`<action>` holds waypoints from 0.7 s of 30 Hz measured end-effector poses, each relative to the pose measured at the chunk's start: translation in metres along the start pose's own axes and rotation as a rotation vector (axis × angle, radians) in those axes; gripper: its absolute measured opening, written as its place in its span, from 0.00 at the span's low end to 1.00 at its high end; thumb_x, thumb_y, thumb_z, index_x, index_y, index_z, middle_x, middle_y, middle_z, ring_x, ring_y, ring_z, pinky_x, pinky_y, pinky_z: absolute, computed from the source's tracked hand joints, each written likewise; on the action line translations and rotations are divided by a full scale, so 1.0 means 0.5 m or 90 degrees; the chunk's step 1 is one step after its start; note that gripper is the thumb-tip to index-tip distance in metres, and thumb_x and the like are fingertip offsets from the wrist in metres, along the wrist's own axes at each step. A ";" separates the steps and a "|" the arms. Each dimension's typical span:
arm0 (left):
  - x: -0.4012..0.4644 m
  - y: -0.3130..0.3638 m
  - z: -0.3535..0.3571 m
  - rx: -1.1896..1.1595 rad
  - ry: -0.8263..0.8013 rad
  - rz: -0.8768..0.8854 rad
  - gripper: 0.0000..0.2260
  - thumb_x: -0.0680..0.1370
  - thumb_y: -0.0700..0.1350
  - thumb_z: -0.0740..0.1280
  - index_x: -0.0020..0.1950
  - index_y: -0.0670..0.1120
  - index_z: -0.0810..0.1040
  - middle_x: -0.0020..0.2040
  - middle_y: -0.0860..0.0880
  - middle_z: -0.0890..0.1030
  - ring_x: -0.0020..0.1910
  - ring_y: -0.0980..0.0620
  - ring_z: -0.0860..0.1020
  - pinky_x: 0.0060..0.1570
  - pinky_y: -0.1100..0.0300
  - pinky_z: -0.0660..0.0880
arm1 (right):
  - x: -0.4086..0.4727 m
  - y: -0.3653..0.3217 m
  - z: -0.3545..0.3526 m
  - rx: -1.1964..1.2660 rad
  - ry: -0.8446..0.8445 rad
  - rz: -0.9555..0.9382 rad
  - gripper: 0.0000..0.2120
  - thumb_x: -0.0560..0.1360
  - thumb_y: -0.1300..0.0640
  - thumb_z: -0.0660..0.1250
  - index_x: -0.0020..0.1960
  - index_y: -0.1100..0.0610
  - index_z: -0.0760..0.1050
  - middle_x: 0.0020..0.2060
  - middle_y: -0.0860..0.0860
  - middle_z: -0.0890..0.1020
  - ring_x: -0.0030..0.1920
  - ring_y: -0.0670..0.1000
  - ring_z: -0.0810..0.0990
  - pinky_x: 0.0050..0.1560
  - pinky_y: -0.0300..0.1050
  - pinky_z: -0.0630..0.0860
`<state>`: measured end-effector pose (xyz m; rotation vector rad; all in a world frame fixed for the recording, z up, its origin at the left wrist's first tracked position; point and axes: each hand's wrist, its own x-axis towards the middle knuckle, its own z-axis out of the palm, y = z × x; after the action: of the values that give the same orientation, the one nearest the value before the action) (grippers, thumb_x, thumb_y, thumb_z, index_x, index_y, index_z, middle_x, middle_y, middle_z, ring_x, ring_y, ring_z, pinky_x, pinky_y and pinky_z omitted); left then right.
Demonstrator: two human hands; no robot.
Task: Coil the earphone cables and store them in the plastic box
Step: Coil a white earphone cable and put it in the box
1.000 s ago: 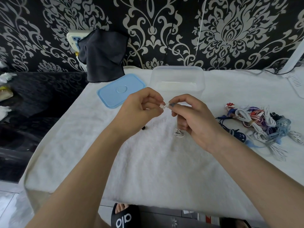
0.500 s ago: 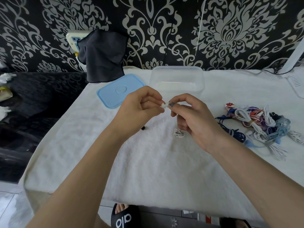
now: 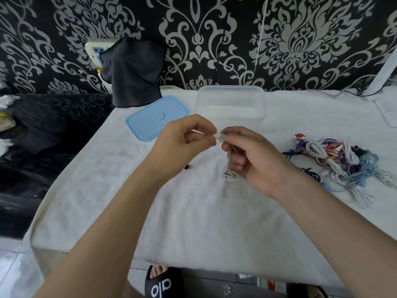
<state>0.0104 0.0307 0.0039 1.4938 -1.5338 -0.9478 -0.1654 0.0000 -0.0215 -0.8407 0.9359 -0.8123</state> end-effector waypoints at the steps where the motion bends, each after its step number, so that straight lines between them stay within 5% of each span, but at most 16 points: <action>1: -0.001 0.000 0.001 0.001 -0.006 0.003 0.05 0.78 0.41 0.74 0.49 0.51 0.83 0.42 0.46 0.86 0.46 0.28 0.80 0.47 0.33 0.76 | 0.000 -0.001 0.000 0.010 -0.007 0.015 0.02 0.78 0.60 0.68 0.48 0.57 0.79 0.33 0.50 0.74 0.26 0.47 0.62 0.27 0.40 0.60; 5: -0.002 0.000 -0.001 -0.025 -0.024 0.006 0.06 0.78 0.40 0.73 0.50 0.51 0.84 0.44 0.52 0.87 0.48 0.35 0.84 0.54 0.32 0.76 | -0.003 -0.008 -0.004 0.065 -0.041 0.074 0.05 0.78 0.59 0.67 0.44 0.55 0.78 0.32 0.48 0.72 0.26 0.45 0.61 0.28 0.39 0.59; 9: 0.000 -0.002 -0.006 -0.072 -0.032 0.021 0.06 0.77 0.37 0.74 0.49 0.48 0.85 0.44 0.51 0.88 0.47 0.51 0.87 0.56 0.53 0.82 | -0.006 -0.012 -0.007 0.119 -0.073 0.103 0.06 0.78 0.59 0.67 0.42 0.54 0.77 0.31 0.48 0.70 0.25 0.45 0.60 0.27 0.37 0.59; 21: 0.003 -0.005 -0.014 -0.210 -0.129 0.022 0.02 0.76 0.38 0.73 0.48 0.43 0.83 0.45 0.46 0.83 0.42 0.51 0.80 0.50 0.60 0.77 | -0.015 -0.017 -0.011 0.226 -0.191 0.175 0.01 0.73 0.59 0.69 0.45 0.56 0.78 0.31 0.46 0.66 0.25 0.43 0.59 0.27 0.36 0.60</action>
<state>0.0177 0.0291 0.0045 1.1631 -1.4518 -1.2930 -0.1747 0.0014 -0.0136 -0.4923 0.6006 -0.5710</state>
